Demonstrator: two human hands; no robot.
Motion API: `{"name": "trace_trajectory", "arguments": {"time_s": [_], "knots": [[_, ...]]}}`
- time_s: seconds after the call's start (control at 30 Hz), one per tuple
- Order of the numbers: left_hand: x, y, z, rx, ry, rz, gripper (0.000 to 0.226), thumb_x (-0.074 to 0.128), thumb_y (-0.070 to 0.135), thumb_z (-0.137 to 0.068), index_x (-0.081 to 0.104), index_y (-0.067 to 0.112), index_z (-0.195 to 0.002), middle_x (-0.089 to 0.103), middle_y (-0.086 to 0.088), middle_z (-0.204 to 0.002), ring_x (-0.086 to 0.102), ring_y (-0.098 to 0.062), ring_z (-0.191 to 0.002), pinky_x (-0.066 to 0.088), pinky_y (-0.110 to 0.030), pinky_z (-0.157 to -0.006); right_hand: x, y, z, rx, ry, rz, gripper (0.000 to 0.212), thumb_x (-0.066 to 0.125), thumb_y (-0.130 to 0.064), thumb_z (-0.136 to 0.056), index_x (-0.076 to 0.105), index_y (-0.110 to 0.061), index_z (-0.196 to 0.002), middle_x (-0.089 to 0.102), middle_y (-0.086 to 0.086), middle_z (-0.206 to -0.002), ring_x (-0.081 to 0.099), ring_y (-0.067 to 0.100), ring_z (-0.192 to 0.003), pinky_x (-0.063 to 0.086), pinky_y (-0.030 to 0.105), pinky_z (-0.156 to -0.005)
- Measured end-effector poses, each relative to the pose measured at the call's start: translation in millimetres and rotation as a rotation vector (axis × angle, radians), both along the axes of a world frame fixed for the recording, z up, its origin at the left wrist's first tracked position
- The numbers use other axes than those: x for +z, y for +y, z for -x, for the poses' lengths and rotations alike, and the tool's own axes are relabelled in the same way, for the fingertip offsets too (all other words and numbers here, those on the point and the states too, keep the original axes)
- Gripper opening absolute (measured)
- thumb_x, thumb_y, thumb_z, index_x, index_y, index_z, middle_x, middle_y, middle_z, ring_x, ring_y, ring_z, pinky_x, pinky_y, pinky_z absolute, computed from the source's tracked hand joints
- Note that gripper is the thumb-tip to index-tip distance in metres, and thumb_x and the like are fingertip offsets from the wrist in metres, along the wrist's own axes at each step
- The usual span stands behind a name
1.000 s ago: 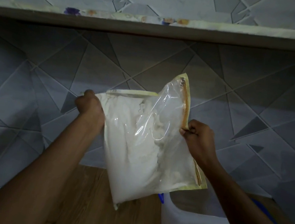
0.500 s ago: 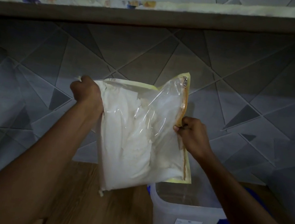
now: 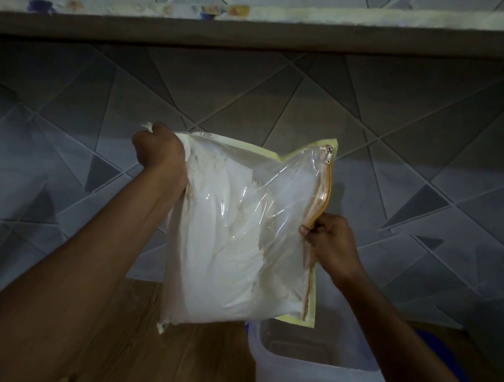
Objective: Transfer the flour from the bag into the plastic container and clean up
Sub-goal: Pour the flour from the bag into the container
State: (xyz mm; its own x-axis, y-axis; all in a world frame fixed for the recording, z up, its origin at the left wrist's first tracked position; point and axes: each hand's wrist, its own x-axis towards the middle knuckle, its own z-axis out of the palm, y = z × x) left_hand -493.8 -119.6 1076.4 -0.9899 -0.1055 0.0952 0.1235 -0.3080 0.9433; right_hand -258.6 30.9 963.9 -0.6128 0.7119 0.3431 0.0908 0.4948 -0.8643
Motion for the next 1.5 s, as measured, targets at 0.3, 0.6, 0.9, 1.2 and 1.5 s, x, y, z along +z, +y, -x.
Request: {"name": "trace_trajectory", "arguments": {"time_s": [0.3, 0.6, 0.9, 1.2, 1.5], "knots": [[2, 7, -8, 0.059, 0.015, 0.05, 0.037, 0.044, 0.023, -0.099, 0.052, -0.001, -0.127, 0.059, -0.015, -0.129, 0.06, -0.028, -0.115, 0.048, -0.032, -0.096, -9, 10, 2, -0.003, 0.012, 0.024, 0.017, 0.069, 0.001, -0.086, 0.07, -0.004, -0.07, 0.06, -0.014, -0.052, 0.056, 0.004, -0.058, 0.046, 0.026, -0.064], [3, 13, -15, 0.074, 0.011, 0.071, 0.037, 0.044, 0.023, -0.101, 0.051, 0.0, -0.128, 0.059, -0.013, -0.132, 0.059, -0.026, -0.118, 0.047, -0.029, -0.095, -16, 16, 1, -0.025, -0.029, 0.028, 0.031, 0.069, 0.001, -0.086, 0.063, -0.013, -0.059, 0.053, -0.02, -0.044, 0.049, -0.005, -0.046, 0.04, 0.02, -0.056], [9, 15, -29, 0.041, 0.002, 0.128, 0.04, 0.04, 0.027, -0.103, 0.048, 0.003, -0.134, 0.054, -0.014, -0.138, 0.055, -0.027, -0.124, 0.045, -0.03, -0.099, -15, 14, -3, 0.005, -0.032, -0.007, 0.008, 0.07, 0.0, -0.087, 0.076, -0.005, -0.086, 0.073, 0.002, -0.084, 0.067, 0.017, -0.081, 0.054, 0.031, -0.079], [18, 19, -43, 0.046, -0.015, 0.066, 0.038, 0.043, 0.023, -0.103, 0.048, 0.001, -0.133, 0.053, -0.011, -0.139, 0.053, -0.024, -0.126, 0.041, -0.026, -0.098, -26, 15, -6, -0.015, 0.008, -0.037, 0.013, 0.069, 0.003, -0.086, 0.073, -0.009, -0.082, 0.069, -0.004, -0.072, 0.06, -0.009, -0.061, 0.046, 0.011, -0.062], [22, 27, -54, 0.054, -0.003, 0.132, 0.038, 0.038, 0.023, -0.105, 0.046, 0.001, -0.135, 0.051, -0.01, -0.142, 0.051, -0.022, -0.128, 0.038, -0.023, -0.098, -32, 21, -14, -0.06, 0.031, -0.054, 0.005, 0.069, 0.001, -0.085, 0.074, 0.003, -0.086, 0.075, 0.013, -0.081, 0.064, 0.012, -0.069, 0.048, 0.025, -0.067]]}}
